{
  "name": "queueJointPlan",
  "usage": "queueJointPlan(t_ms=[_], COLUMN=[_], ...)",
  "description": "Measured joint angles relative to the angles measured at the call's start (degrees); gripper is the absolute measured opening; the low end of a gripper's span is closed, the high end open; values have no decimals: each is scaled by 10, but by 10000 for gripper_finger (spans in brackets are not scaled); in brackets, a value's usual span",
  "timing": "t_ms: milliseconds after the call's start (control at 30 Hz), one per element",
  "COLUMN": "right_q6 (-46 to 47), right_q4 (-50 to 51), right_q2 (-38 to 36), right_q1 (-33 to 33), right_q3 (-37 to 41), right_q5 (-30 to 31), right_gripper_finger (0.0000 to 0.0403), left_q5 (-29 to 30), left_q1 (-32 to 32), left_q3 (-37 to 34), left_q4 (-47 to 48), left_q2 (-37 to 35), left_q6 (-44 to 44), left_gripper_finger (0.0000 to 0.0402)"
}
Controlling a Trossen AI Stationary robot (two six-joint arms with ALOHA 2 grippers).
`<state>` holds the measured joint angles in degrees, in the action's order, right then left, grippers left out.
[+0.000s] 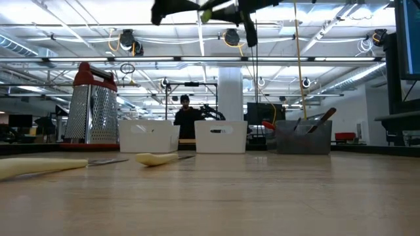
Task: Pick & Place Kitchen Items
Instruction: Put the light green serving spoon into the black bin
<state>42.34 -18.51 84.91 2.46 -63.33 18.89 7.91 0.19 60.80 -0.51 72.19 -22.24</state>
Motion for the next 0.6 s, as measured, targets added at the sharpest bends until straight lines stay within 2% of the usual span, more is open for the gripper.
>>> queueJointPlan(t_ms=[100,200,400,600], right_q6=[23,45,130,289], right_q4=[48,75,115,90], right_q2=[-10,-25,-69,-139], right_q1=[-16,-43,-134,-248], right_q3=[0,0,33,150], right_q5=[-10,-59,-210,-366], right_gripper_finger=[36,36,36,36], left_q5=[3,10,33,64], left_q1=[7,9,8,8], left_q3=[1,1,-6,-49], left_q4=[40,69,129,124], left_q2=[-23,-44,-85,-132], left_q6=[21,53,90,81], left_gripper_finger=[308,317,318,313])
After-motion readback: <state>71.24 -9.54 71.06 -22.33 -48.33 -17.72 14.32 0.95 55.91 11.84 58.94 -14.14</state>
